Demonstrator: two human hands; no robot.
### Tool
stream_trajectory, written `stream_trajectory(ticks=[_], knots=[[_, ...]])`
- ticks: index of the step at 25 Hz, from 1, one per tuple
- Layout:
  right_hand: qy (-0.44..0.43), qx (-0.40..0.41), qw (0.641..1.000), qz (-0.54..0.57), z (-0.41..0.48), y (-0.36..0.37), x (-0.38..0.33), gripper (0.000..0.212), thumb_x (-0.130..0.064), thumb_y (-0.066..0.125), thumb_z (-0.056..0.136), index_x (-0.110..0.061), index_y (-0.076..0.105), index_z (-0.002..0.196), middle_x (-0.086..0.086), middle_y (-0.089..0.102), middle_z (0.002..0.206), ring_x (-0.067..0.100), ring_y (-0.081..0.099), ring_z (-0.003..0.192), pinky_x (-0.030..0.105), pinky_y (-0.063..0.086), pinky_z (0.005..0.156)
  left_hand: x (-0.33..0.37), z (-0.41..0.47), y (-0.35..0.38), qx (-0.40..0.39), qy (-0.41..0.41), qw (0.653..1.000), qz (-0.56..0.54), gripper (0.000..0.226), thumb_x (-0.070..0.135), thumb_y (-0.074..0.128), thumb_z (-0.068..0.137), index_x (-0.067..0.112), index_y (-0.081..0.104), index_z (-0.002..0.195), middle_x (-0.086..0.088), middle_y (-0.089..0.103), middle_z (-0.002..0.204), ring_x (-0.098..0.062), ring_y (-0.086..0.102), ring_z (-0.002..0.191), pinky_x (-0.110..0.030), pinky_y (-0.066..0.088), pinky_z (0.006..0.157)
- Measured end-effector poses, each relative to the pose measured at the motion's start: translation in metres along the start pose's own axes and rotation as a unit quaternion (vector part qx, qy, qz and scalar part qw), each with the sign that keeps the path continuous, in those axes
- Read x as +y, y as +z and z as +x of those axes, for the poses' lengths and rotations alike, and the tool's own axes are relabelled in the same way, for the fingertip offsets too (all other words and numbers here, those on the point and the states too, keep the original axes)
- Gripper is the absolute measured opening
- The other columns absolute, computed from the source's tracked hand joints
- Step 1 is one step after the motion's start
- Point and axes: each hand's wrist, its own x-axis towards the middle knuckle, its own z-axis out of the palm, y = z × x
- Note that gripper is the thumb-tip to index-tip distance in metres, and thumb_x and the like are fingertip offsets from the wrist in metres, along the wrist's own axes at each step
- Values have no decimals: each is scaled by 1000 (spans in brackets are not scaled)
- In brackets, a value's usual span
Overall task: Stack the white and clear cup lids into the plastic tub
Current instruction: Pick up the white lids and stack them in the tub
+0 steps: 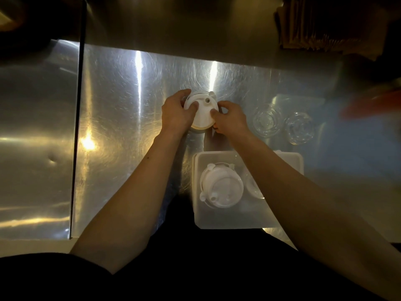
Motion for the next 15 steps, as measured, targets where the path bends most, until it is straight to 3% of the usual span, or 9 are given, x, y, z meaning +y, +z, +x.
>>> stream_trajectory(ticks=[7,11,15], knots=[[-47,1,997,-54,1,-2,-1,29,-20,52,94,-15,63,120,10,68,115,27,66,102,40,55,90,-5,5,-1,-28,27,997,71,40,28,63,90,11,60,127,-9,67,123,-24,64,110,-25,46,84],[-23,-26,998,-59,5,-2,-1,29,-23,46,96,-17,57,122,10,65,112,29,65,100,47,57,87,-8,10,-4,-49,35,992,107,39,34,63,90,11,61,121,-8,67,118,-16,61,99,-19,42,78],[-47,-32,989,-137,9,-4,-4,29,-15,49,95,-8,56,122,14,63,118,27,60,107,30,43,77,-13,10,-4,-46,36,992,116,35,31,67,87,8,65,114,-10,68,114,-22,64,102,-23,44,79]])
